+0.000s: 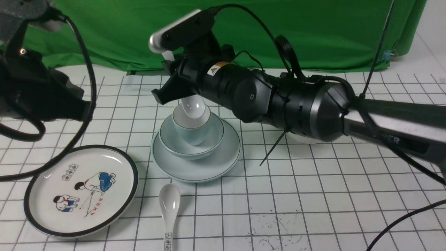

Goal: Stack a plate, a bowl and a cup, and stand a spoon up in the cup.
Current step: Use the right arm to put the blue soup spoon into the blue teacup in the middle

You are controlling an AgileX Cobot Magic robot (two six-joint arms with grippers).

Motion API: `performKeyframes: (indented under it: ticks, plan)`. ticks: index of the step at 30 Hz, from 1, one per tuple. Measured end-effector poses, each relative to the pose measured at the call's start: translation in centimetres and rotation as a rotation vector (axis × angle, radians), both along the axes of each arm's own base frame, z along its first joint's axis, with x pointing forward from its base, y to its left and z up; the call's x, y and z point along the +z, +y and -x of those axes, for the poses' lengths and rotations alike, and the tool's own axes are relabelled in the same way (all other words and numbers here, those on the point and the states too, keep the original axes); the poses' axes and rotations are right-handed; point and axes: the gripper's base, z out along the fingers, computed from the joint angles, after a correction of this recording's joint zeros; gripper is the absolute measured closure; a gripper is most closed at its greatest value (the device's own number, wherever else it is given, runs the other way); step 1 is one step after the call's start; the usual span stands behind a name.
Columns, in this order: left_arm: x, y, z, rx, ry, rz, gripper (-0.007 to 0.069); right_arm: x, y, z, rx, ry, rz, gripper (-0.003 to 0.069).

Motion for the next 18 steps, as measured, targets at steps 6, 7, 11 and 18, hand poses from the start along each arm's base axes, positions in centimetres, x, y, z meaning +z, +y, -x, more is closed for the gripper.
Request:
performKeyframes:
  ticks: [6,7,11,18]
  plan:
    - [0.0,0.0,0.0,0.000,-0.001,0.000,0.0652,-1.6,0.2,-0.6,-0.046,0.032,-0.051,0.0494]
    - [0.0,0.0,0.0,0.000,-0.002,0.000,0.0652,-1.8,0.3,-0.7,-0.048,0.038,-0.054,0.0494]
    - [0.0,0.0,0.0,0.000,-0.002,0.000,0.0652,-2.8,0.4,-1.0,-0.060,0.036,-0.049,0.0494]
    - [0.0,0.0,0.0,0.000,-0.002,0.000,0.0652,-3.8,0.6,-1.1,-0.056,0.057,-0.032,0.0494]
